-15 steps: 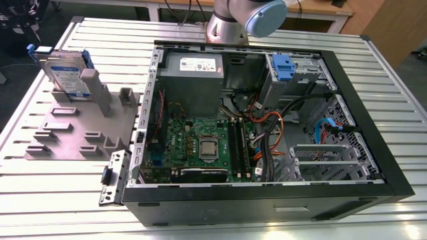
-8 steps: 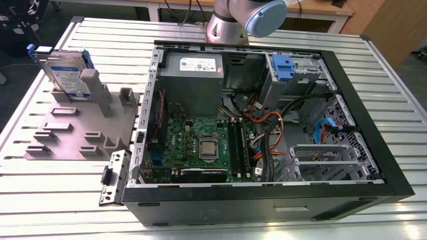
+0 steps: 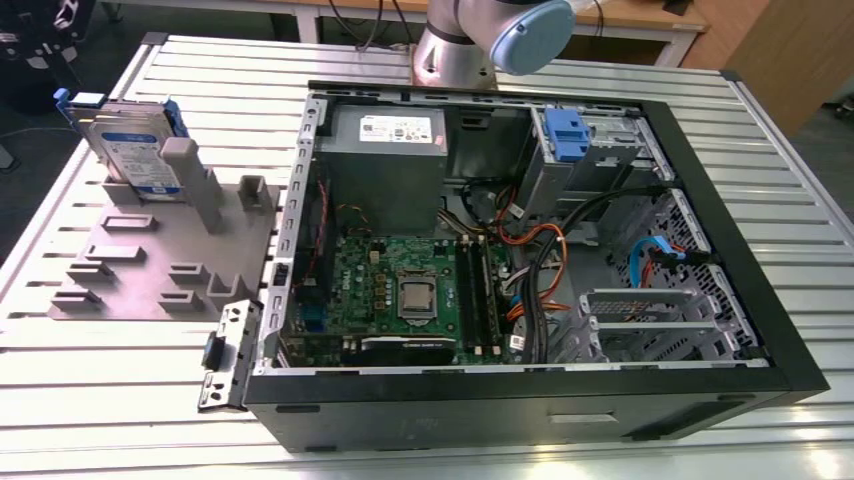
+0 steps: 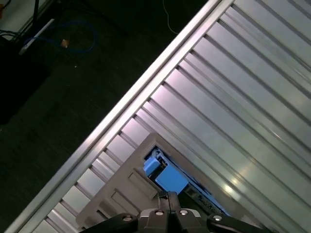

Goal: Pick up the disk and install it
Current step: 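Pick up the disk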

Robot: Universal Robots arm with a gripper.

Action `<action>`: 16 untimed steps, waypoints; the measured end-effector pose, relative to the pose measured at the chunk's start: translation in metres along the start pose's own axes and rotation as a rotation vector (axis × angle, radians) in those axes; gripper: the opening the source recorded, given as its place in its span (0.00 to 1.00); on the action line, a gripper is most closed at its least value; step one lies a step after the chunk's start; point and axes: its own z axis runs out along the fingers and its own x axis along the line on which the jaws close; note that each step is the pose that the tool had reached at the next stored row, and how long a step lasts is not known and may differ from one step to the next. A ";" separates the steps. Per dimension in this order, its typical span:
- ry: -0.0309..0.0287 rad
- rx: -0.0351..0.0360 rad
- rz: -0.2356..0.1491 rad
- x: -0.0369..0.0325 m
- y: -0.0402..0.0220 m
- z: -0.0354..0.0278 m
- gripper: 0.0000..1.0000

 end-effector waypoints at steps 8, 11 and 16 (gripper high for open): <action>0.0042 -0.0006 -0.085 0.0000 0.0001 0.0000 0.11; 0.0057 -0.0008 -0.116 0.0000 0.0000 0.0000 0.11; 0.0083 -0.0012 -0.167 0.0000 0.0000 0.0000 0.11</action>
